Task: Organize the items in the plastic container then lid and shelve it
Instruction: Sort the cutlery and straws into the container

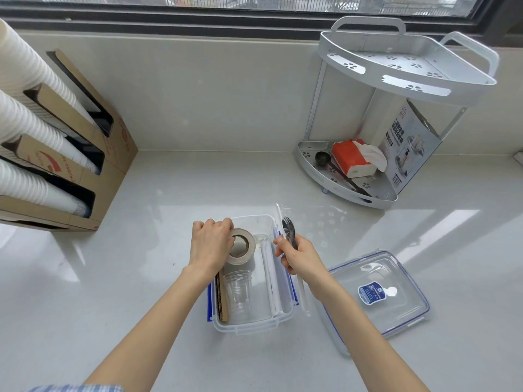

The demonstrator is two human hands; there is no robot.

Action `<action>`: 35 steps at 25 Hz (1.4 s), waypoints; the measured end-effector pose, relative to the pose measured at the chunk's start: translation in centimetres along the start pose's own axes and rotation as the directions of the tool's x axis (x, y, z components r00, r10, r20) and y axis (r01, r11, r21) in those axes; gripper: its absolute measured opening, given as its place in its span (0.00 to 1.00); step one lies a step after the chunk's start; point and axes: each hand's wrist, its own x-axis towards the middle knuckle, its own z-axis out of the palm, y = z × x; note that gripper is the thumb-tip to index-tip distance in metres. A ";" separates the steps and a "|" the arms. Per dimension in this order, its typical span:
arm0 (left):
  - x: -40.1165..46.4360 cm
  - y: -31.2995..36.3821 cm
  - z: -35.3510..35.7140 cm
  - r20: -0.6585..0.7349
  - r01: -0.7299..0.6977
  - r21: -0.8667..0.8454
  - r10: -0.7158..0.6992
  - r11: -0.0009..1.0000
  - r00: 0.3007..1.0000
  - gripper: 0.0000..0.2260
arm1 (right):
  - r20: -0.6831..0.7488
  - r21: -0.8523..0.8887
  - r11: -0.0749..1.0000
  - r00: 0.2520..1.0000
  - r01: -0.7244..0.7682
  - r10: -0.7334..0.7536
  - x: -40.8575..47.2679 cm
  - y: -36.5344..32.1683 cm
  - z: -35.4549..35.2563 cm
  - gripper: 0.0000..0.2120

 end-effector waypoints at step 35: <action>-4.4 3.3 -4.0 0.501 0.470 -0.852 -0.094 -0.231 0.861 0.07 | -0.026 0.042 0.984 0.985 0.174 -0.173 -1.8 -2.5 -1.0 0.20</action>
